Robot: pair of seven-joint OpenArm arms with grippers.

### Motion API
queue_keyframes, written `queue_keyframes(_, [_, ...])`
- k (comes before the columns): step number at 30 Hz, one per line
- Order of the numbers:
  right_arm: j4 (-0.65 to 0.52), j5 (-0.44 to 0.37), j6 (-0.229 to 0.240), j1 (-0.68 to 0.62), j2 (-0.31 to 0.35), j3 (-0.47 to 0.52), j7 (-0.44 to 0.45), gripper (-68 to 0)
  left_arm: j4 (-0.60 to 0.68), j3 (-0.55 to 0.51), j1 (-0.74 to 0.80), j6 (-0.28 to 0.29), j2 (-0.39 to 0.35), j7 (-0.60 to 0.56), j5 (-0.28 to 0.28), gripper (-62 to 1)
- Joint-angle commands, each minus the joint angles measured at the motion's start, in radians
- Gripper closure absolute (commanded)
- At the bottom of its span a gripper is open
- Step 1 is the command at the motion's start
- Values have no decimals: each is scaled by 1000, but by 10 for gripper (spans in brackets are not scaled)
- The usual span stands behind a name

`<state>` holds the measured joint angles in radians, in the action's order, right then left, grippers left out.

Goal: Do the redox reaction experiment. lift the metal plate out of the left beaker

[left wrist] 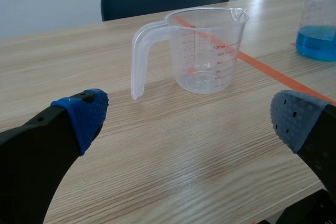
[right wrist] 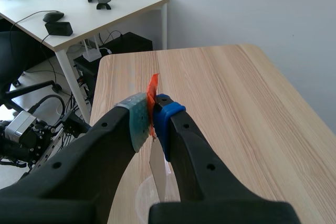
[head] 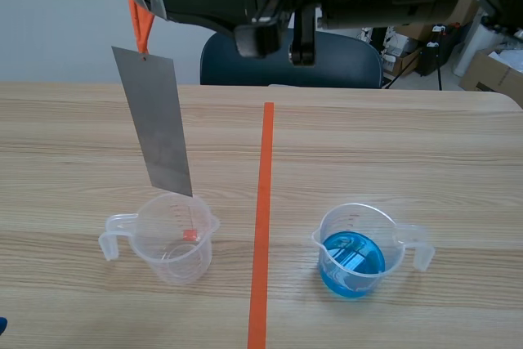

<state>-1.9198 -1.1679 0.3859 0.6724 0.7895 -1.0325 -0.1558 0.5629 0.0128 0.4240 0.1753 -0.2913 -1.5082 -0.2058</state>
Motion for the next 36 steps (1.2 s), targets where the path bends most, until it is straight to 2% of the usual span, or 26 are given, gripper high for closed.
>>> queue_keyframes(1, [-14,-10,0,23,-3,5,19,2,8,-1,11,-1,-8,-46,3,-623])
queue_keyframes(36, [-14,-11,0,22,-3,5,5,2,8,-1,11,-1,-8,-46,3,-623])
